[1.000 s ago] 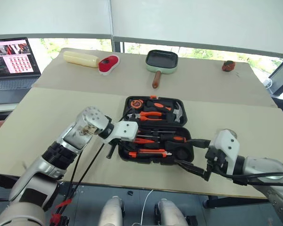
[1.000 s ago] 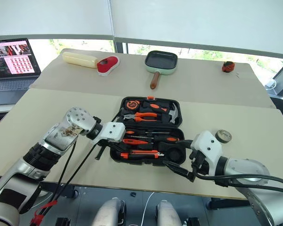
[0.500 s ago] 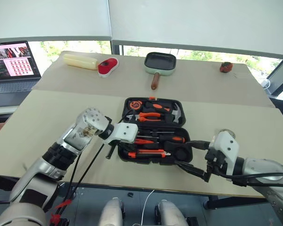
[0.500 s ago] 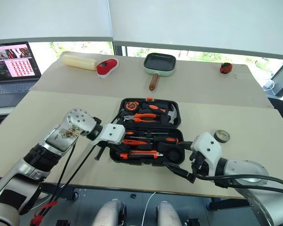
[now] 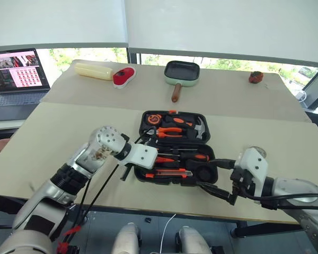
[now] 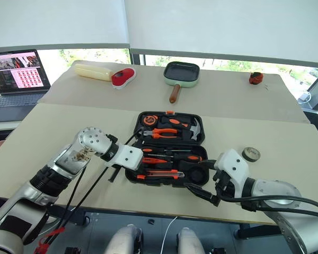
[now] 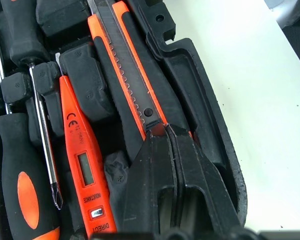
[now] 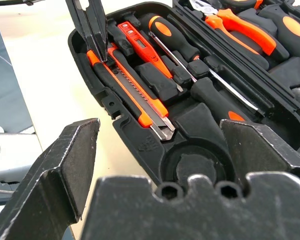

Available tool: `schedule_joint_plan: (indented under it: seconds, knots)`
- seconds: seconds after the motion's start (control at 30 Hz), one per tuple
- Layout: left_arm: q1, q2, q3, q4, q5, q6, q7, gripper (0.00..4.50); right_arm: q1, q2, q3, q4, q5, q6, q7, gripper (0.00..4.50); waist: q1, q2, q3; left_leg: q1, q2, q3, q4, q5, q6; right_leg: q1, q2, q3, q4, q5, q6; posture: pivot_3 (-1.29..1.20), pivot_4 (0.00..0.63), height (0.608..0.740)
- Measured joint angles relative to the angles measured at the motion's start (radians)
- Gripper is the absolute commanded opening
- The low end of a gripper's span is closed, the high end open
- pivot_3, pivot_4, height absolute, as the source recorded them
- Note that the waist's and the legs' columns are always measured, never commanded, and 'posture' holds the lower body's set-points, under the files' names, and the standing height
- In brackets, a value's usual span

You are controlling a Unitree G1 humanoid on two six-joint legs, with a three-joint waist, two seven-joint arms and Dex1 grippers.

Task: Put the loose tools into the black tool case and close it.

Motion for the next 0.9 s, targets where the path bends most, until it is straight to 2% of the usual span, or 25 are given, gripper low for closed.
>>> schedule_joint_plan:
  seconds: [0.17,0.2,0.27,0.43,0.6,0.77,0.9]
  knots:
    - [0.010,0.002,0.047,-0.005,-0.063,0.134,-0.022,0.05,0.014,0.000,-0.005,0.000,0.001,0.000,-0.004,4.50,-0.004,0.000,0.000,-0.002,0.001,0.000,0.000,0.000,0.000,-0.003,0.000,0.000,0.001,0.000,0.000,0.00,0.150,0.740]
    - [0.017,0.004,0.064,-0.004,-0.084,0.164,-0.024,0.29,0.024,0.000,-0.008,0.000,0.001,0.000,-0.004,4.50,-0.005,0.000,0.001,-0.003,0.001,0.000,0.000,0.000,0.000,-0.004,0.001,0.000,0.001,0.000,0.000,0.00,0.150,0.740]
    - [0.027,0.005,0.114,0.000,-0.148,0.231,-0.026,0.79,0.050,0.000,-0.033,0.000,0.009,0.000,-0.004,4.50,-0.007,-0.001,0.002,-0.005,0.001,0.000,0.000,0.000,0.000,-0.006,0.001,0.000,0.001,0.000,0.000,0.00,0.150,0.740]
    - [0.024,0.017,0.297,0.001,-0.319,0.362,-0.017,2.73,0.119,0.008,-0.167,0.001,0.035,0.006,-0.011,4.50,-0.009,-0.001,0.003,-0.007,0.001,-0.001,0.000,0.000,0.000,-0.007,0.001,0.000,0.001,0.000,0.000,0.00,0.150,0.740]
    - [0.023,0.028,0.466,-0.007,-0.470,0.458,0.025,4.40,0.356,0.057,-0.471,0.025,0.050,0.012,0.037,4.50,0.003,-0.001,0.004,-0.007,-0.001,-0.002,0.000,0.000,0.001,-0.005,-0.001,-0.002,-0.001,0.000,0.000,0.00,0.150,0.740]
    - [0.032,0.020,0.484,-0.078,-0.544,0.484,0.045,4.40,0.582,0.155,-0.755,0.080,0.049,-0.002,0.119,4.50,-0.002,-0.001,0.004,-0.007,-0.001,-0.002,-0.001,-0.001,0.001,-0.005,-0.001,-0.002,-0.003,0.000,0.002,0.00,0.150,0.740]
    - [0.032,0.020,0.474,-0.102,-0.589,0.511,0.035,4.40,0.628,0.196,-0.832,0.112,0.049,-0.020,0.136,4.50,-0.019,-0.001,0.004,-0.004,0.001,-0.001,-0.005,-0.001,0.001,-0.004,0.000,0.000,-0.007,-0.002,-0.001,0.00,0.150,0.740]
